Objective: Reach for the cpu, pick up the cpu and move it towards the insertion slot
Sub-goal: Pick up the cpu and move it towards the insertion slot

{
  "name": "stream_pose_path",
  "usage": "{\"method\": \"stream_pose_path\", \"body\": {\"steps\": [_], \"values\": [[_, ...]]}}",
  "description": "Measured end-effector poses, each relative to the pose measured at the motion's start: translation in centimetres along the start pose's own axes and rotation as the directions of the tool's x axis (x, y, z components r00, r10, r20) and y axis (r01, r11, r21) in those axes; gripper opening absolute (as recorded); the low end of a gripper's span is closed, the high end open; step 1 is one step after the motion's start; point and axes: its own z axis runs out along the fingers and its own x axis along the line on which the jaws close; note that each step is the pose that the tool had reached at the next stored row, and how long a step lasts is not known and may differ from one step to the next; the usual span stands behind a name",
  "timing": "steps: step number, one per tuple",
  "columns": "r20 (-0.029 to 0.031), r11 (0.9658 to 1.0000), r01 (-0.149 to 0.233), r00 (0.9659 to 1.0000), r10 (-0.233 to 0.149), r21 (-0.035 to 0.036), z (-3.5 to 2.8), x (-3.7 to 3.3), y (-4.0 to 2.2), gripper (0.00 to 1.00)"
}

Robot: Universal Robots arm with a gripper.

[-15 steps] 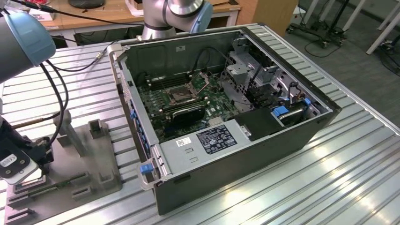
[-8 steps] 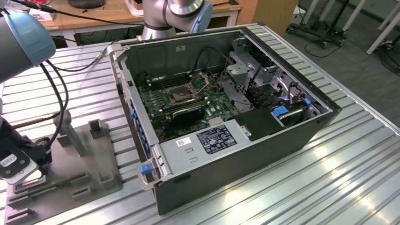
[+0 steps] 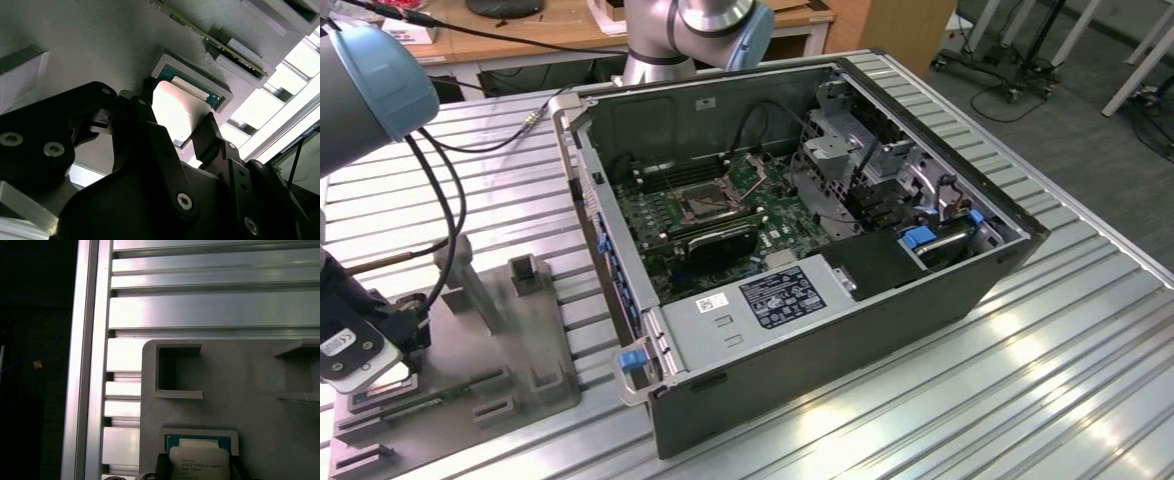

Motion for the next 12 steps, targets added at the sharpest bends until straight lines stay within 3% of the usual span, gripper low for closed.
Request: {"method": "stream_pose_path", "body": {"steps": [12], "values": [[0.0002,1.0000,0.000,1.0000,0.000,-0.0001,-0.33,0.00,0.02,0.55]]}}
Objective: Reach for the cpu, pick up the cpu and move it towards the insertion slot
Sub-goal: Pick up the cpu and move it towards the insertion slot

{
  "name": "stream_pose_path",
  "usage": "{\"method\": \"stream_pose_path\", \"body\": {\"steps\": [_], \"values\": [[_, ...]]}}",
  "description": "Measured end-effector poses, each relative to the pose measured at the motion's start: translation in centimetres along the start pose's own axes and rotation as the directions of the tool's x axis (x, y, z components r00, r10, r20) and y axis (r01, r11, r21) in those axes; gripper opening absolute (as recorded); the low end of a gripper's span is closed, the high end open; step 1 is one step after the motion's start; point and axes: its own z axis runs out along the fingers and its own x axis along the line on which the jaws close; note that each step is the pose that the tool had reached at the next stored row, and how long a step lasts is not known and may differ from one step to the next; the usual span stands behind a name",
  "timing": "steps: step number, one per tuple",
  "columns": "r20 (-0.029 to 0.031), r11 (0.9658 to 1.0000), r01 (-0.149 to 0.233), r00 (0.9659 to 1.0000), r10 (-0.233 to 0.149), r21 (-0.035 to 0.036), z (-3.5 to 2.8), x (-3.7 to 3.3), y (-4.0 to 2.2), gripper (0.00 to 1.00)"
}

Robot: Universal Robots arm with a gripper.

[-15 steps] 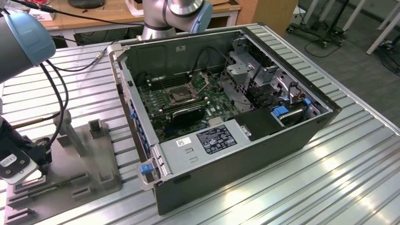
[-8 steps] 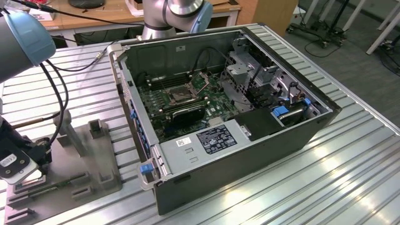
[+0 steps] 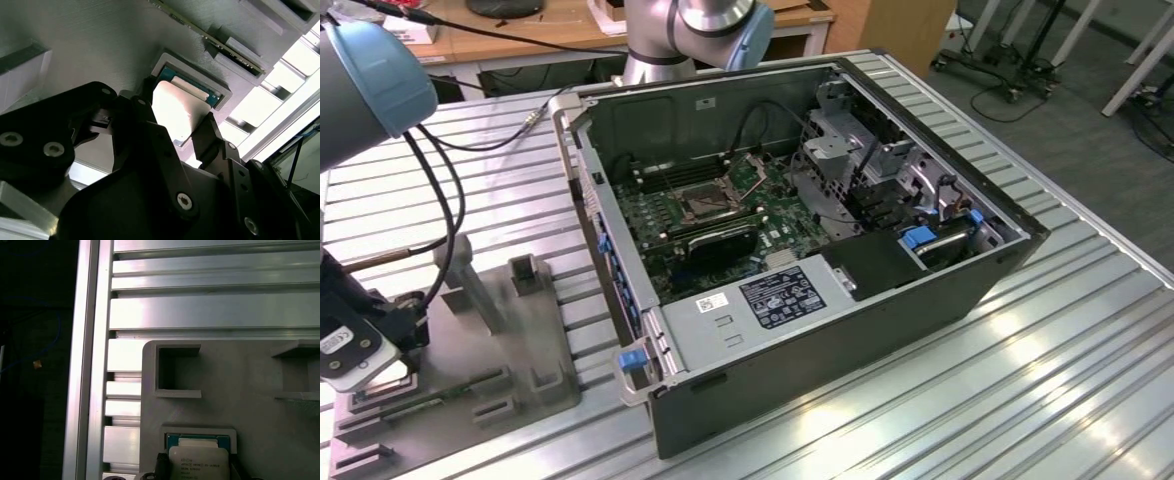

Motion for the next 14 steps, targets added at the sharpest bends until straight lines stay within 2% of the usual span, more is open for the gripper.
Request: {"method": "stream_pose_path", "body": {"steps": [7,14], "values": [[-0.0003,1.0000,0.000,1.0000,0.000,0.0002,-0.07,0.00,0.00,0.55],[-0.0003,1.0000,0.000,1.0000,0.000,0.0002,-0.66,0.00,0.04,0.55]]}}
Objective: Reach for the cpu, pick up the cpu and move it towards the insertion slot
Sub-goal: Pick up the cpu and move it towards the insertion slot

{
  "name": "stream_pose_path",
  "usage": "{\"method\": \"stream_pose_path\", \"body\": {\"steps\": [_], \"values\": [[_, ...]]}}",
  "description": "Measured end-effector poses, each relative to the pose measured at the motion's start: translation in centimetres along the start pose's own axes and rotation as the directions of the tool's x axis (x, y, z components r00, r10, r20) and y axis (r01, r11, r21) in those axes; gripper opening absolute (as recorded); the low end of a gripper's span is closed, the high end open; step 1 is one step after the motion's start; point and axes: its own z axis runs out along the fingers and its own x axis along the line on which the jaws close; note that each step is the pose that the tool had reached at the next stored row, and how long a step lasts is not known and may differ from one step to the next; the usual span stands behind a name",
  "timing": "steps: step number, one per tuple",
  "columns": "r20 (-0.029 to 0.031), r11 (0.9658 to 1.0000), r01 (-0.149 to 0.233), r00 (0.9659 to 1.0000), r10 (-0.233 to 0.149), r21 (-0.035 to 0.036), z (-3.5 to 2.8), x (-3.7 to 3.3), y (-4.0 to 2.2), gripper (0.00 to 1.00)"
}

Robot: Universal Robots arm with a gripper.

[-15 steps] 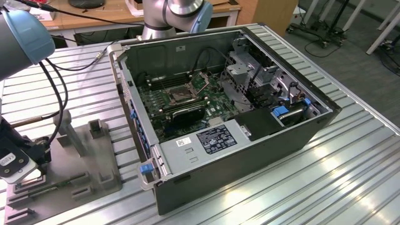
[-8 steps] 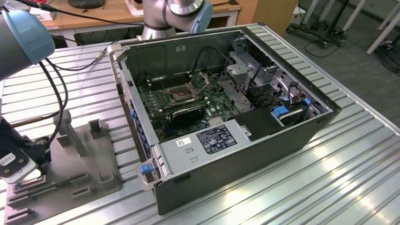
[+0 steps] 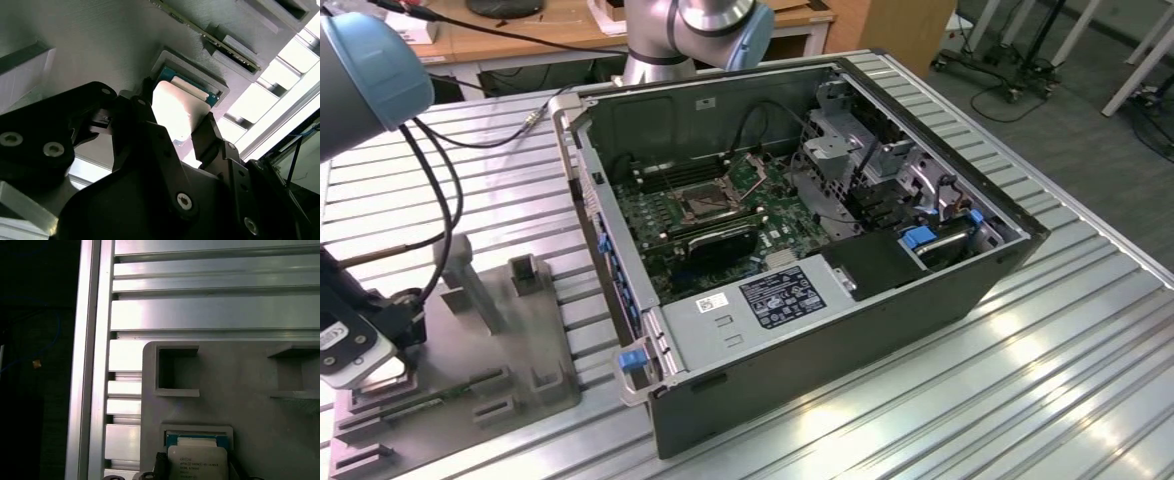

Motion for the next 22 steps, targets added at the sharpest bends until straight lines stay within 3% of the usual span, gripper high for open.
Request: {"method": "stream_pose_path", "body": {"steps": [22], "values": [[0.0001,1.0000,0.000,1.0000,0.000,-0.0001,-1.16,-0.01,0.07,0.55]]}}
